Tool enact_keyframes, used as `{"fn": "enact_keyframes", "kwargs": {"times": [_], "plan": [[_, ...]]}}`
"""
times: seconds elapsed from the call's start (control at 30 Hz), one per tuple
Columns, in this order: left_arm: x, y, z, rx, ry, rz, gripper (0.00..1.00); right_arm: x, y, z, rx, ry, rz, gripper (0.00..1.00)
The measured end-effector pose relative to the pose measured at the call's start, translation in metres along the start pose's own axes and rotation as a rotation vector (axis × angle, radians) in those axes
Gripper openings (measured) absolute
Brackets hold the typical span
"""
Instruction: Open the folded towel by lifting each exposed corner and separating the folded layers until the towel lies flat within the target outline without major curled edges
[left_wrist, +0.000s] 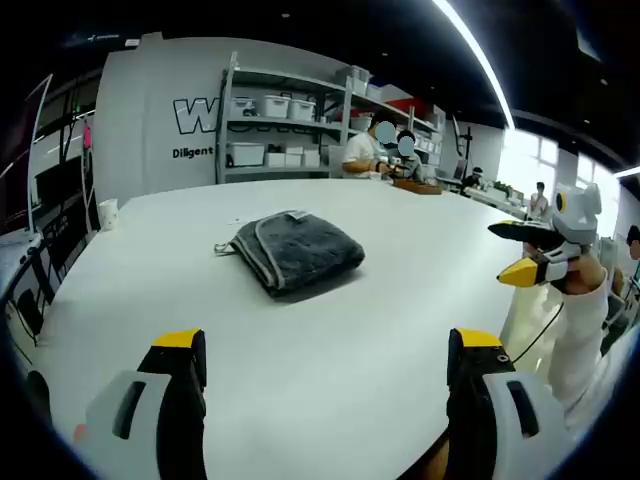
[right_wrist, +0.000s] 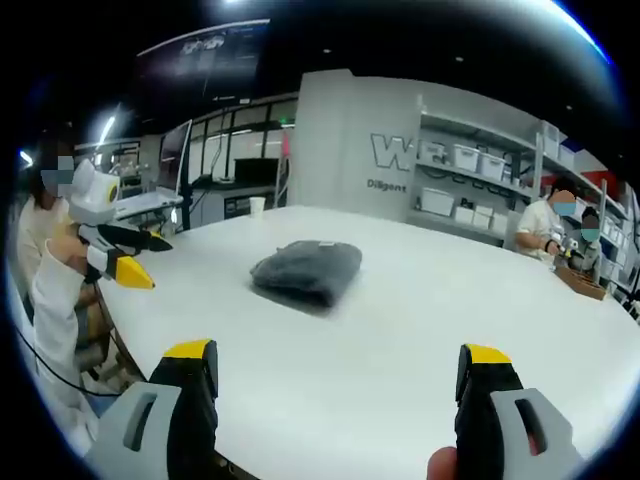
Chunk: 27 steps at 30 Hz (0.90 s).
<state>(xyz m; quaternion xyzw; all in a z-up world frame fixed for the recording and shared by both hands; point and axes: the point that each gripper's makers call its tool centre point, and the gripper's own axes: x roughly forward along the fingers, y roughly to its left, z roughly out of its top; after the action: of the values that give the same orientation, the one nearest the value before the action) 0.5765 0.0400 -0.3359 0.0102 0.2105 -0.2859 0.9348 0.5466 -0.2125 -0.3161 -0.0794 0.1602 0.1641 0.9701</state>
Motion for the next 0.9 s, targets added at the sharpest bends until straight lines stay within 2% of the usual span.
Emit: {"fn": "enact_keyframes", "kwargs": {"times": [0.9], "plan": [[0.0007,0.0018,-0.0013,-0.001,0.013,-0.001,1.0,0.0004,-0.001,-0.0012,0.001,0.004,0.0,1.0]]}}
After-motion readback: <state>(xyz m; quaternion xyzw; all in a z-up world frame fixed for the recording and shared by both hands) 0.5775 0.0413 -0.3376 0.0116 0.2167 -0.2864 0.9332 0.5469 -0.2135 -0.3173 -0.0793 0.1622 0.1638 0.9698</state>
